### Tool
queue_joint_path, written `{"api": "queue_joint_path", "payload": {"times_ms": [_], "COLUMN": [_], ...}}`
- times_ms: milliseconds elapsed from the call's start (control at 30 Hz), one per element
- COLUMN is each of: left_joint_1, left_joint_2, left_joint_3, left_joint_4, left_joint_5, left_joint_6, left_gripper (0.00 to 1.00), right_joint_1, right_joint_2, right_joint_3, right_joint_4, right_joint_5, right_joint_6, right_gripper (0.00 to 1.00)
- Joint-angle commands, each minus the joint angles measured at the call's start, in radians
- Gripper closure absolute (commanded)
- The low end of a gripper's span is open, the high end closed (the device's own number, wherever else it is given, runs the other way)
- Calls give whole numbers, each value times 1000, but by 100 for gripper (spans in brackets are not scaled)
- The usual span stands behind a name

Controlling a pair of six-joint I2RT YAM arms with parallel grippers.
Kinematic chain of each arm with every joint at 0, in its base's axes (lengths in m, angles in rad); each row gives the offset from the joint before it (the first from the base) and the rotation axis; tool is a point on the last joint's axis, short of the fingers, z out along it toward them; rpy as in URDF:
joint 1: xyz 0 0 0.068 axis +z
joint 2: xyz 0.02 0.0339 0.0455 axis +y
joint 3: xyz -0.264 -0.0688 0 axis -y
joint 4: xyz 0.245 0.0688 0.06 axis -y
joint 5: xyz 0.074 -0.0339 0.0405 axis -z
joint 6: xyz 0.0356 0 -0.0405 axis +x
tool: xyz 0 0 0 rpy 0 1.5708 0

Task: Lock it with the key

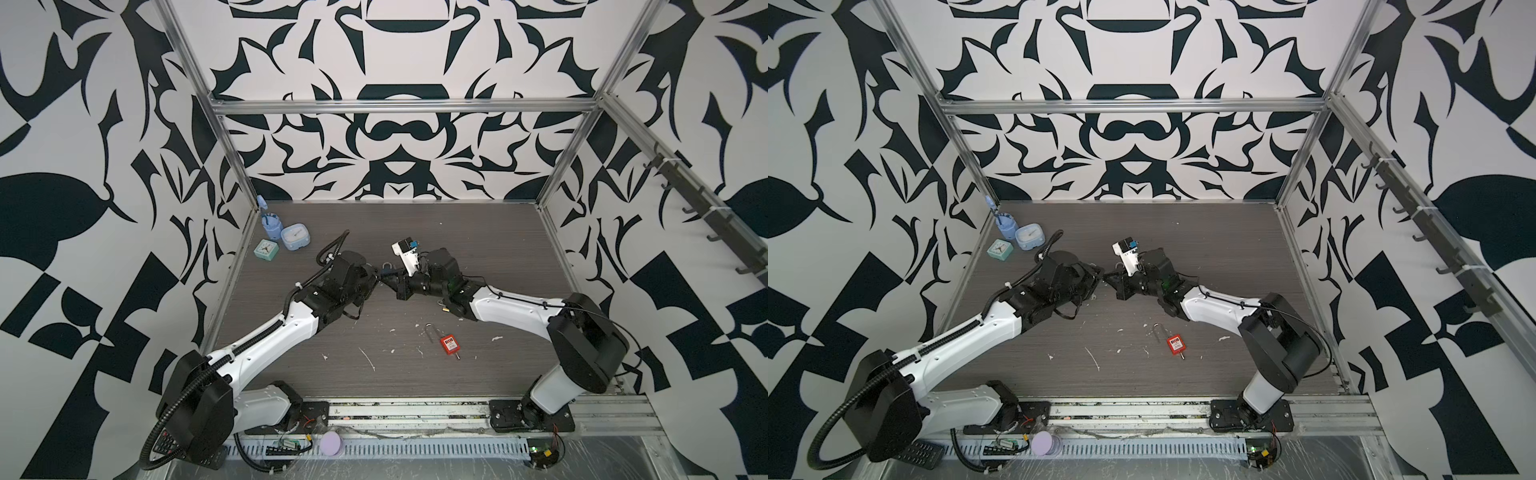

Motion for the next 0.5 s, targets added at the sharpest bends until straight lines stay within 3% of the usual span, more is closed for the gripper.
{"api": "queue_joint_path", "payload": {"times_ms": [0, 267, 467], "left_joint_1": [9, 32, 95], "left_joint_2": [2, -9, -51], "left_joint_3": [13, 31, 47], "left_joint_4": [6, -33, -130], "left_joint_5": [-6, -42, -167], "left_joint_6": [-2, 34, 73], "left_gripper": [100, 100, 100], "right_joint_1": [4, 5, 6], "right_joint_2": [-9, -23, -97], "right_joint_3": [33, 5, -84], "right_joint_4": [26, 26, 8], "right_joint_5": [-12, -22, -26], "right_joint_6": [-6, -1, 10], "right_gripper": [100, 100, 100]}}
